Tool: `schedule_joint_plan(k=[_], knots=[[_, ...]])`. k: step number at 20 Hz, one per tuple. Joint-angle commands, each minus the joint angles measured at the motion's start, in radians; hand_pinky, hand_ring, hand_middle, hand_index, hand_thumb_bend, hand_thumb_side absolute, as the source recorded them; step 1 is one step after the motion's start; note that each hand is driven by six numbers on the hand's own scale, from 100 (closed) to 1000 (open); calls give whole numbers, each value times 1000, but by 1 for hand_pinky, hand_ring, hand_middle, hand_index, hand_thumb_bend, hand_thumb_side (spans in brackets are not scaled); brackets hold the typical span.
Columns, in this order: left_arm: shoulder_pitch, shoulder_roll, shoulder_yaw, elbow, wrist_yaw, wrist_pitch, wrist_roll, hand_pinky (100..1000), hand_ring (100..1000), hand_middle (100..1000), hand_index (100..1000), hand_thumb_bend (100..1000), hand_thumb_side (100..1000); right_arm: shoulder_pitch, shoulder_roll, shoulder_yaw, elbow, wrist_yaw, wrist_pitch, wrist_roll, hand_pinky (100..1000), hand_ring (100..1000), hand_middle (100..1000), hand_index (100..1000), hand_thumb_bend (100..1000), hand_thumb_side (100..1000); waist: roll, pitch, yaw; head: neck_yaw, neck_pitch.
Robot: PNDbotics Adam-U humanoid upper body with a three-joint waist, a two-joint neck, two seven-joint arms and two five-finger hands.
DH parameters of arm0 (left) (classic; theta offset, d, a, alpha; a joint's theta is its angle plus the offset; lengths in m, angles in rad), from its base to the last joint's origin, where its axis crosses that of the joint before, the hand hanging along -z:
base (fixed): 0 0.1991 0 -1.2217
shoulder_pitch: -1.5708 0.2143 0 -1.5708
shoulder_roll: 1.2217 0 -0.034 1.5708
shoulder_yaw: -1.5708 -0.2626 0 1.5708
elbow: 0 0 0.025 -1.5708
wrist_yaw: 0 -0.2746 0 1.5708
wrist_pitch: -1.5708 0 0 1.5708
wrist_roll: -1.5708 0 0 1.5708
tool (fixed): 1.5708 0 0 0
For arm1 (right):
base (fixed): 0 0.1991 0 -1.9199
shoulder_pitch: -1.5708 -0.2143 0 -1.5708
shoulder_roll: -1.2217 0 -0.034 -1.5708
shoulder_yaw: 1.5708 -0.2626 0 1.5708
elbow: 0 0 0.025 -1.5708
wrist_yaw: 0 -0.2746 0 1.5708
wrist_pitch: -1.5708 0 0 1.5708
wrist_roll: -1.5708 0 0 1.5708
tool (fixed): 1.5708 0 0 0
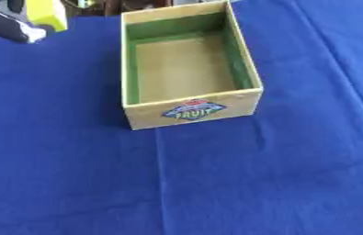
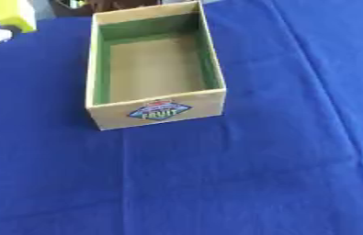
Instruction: Pick up objects on the table and place them in the box.
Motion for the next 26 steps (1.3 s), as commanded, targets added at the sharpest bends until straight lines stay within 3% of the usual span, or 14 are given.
schedule_joint_plan(k=[1,14,21,26], knots=[[-31,5,-4,-58,-2,23,24,267,474,351,500,100,421,-8,-25,-5,-19,-14,4,1,702,718,544,790,100,1000,-4,-37,4,12,11],[-119,-219,-26,-116,-62,90,51,240,466,345,484,100,439,-14,-21,0,-19,-36,15,13,703,719,547,790,100,1000,-1,-63,4,47,19],[-111,-362,-35,-113,-192,109,83,256,470,348,490,100,412,-43,-14,12,-19,-57,18,24,704,720,550,790,100,1000,-8,-64,-6,60,14],[-112,-417,-54,-96,-306,109,97,270,476,355,501,100,386,-68,-10,20,-19,-78,23,37,704,721,551,791,100,1000,-9,-61,-17,83,10]])
